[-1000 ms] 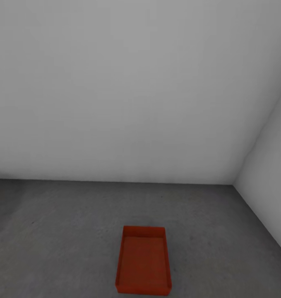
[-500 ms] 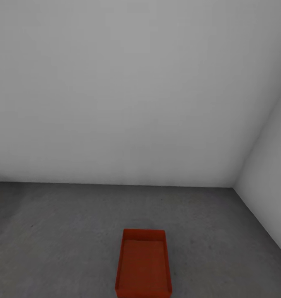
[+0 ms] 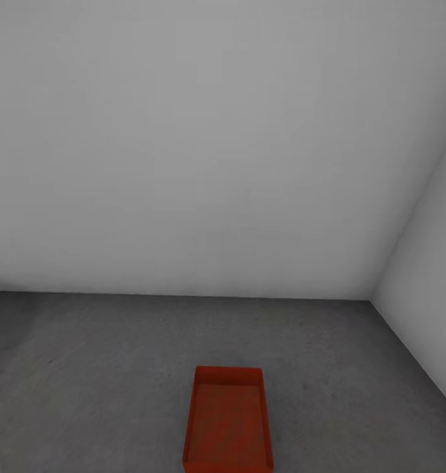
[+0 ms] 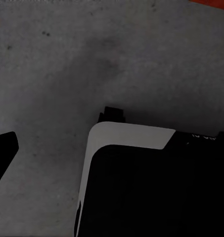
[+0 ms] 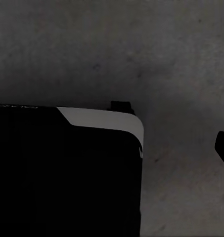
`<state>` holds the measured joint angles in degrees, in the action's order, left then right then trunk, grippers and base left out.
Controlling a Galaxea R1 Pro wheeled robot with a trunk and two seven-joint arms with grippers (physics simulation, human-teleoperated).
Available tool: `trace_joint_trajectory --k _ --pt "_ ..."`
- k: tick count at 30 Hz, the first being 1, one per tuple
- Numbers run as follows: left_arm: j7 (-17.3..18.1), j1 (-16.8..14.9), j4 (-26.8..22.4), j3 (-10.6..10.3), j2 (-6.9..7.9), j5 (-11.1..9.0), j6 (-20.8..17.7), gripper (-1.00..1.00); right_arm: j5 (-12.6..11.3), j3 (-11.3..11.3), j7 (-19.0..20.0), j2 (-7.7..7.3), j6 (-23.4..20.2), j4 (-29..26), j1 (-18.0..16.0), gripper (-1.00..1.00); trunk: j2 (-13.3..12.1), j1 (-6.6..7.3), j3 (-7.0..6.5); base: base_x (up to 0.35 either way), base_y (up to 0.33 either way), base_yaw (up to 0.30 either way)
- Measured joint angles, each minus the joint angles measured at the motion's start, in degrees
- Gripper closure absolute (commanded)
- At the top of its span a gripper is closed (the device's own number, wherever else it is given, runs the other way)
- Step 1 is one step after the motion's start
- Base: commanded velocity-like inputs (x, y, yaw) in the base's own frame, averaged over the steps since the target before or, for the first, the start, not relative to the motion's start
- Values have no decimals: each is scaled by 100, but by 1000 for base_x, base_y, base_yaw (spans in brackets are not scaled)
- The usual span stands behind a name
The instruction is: Move the two storage containers from the living room to the garage. In the garage, place one container on the floor and stack the other container on top of it (either order is fine).
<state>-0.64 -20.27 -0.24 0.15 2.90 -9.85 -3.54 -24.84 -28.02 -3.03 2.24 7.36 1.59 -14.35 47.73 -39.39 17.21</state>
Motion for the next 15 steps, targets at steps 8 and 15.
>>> trace_joint_trajectory --k 8,15 --pt "7 0 0 1 8 2 7 -100 5 -1 455 -55 -19 0 0 -100 0 0 -1 0 0 0" --pt "8 0 0 0 9 3 9 -100 -3 -1 463 -60 -9 0 0 -100 0 0 -1 0 0 0"
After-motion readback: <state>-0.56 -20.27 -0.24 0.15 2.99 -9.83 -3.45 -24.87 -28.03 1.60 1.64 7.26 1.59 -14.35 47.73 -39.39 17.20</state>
